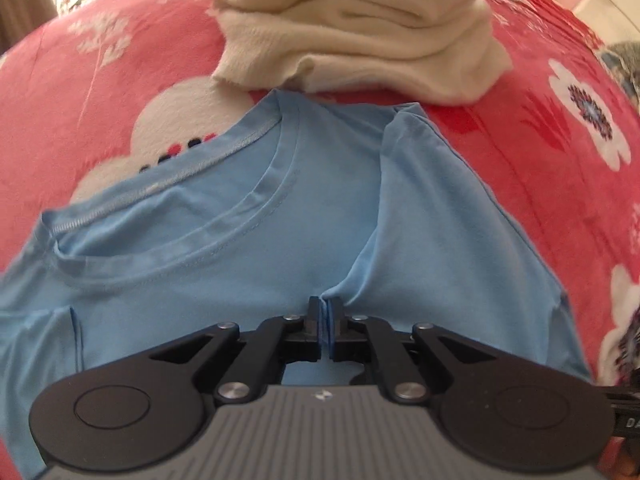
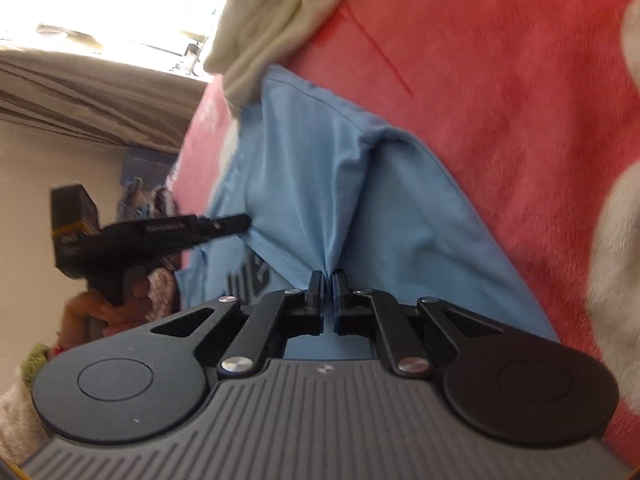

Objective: Fold clothes

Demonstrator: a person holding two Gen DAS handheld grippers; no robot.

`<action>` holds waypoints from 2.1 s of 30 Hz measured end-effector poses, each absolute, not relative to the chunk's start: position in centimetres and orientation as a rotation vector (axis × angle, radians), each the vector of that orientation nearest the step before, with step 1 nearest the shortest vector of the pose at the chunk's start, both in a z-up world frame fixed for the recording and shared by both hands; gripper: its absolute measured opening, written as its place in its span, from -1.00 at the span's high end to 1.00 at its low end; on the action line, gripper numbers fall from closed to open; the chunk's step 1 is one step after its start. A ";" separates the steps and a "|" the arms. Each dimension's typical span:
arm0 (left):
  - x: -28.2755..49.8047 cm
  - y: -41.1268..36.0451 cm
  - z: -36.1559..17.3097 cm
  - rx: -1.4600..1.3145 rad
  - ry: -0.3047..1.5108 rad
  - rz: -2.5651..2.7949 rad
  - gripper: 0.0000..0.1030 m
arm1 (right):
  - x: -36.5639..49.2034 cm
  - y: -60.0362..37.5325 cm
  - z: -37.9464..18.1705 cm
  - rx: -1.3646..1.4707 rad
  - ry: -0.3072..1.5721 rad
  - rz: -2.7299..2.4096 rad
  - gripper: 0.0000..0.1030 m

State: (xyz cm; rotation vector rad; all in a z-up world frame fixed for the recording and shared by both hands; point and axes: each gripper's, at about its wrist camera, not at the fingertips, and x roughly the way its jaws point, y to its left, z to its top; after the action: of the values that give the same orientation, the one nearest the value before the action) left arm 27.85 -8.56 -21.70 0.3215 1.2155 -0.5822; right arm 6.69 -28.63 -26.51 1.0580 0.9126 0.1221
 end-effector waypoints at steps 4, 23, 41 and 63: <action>27.9 -8.7 -20.8 0.356 1.165 -0.565 0.54 | 6.5 -29.0 -24.7 0.962 0.878 0.086 0.85; 22.9 -11.6 -23.0 0.315 0.929 -0.603 0.32 | 15.2 -27.8 -22.4 0.276 0.703 0.152 0.91; 22.6 -8.8 -23.6 0.206 0.848 -0.589 0.10 | 25.2 -30.7 -23.7 0.462 0.771 0.179 0.96; -2.1 9.1 -18.4 -0.035 1.214 -0.536 -0.05 | 4.1 -24.0 -17.0 0.164 0.966 0.321 0.90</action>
State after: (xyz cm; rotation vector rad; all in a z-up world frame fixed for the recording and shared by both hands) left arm -2.10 9.13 -18.40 -0.0350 1.2145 -0.5360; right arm 4.10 -24.00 -16.96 0.1645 0.9659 0.3207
